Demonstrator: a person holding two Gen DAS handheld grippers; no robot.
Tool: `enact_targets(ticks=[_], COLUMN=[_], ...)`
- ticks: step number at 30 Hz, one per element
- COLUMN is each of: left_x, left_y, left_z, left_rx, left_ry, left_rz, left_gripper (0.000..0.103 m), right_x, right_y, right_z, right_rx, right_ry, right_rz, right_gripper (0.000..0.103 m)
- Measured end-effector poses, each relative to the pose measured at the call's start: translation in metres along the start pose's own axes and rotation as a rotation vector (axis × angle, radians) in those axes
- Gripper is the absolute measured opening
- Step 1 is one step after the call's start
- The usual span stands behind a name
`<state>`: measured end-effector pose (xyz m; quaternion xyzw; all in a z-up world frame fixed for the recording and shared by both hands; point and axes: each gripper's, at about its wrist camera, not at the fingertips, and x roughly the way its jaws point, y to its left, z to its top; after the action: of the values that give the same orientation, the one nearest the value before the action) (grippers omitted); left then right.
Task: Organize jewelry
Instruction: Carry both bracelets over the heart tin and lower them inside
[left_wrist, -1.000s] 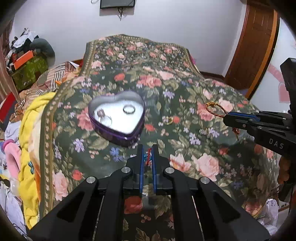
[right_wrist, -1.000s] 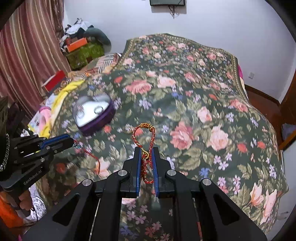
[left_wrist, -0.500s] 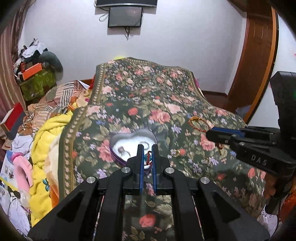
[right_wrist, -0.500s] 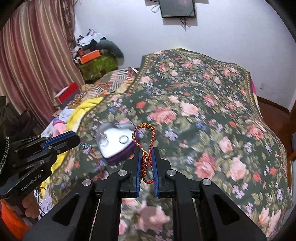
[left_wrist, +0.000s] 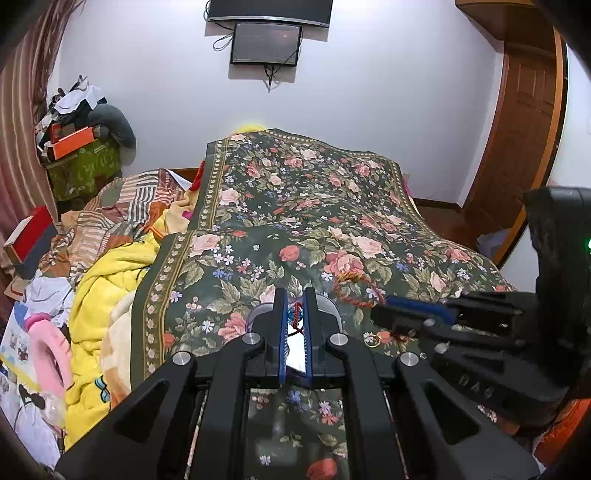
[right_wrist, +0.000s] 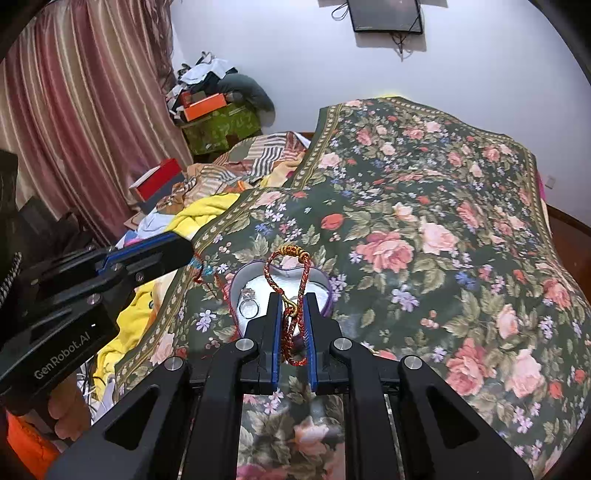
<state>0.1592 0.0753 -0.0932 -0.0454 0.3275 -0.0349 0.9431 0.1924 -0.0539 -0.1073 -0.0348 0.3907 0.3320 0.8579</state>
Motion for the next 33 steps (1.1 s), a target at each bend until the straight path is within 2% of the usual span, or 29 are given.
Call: enact_targets(ticks=[15, 33], left_x=[0.048, 0.068], left_y=[0.014, 0.028], left_z=[-0.006, -0.008], left_rx=[-0.026, -0.062], left_ry=[0.084, 0.141], left_rz=[-0.031, -0.057], left_gripper=[0.006, 0.006], right_x=[0.046, 0.059], right_y=[-0.003, 0.002], right_z=[-0.002, -0.003], right_rx=[0.017, -0.023], right_ry=[0.091, 0.104], right_rz=[0.023, 0.03], right_gripper=[0.01, 0.011])
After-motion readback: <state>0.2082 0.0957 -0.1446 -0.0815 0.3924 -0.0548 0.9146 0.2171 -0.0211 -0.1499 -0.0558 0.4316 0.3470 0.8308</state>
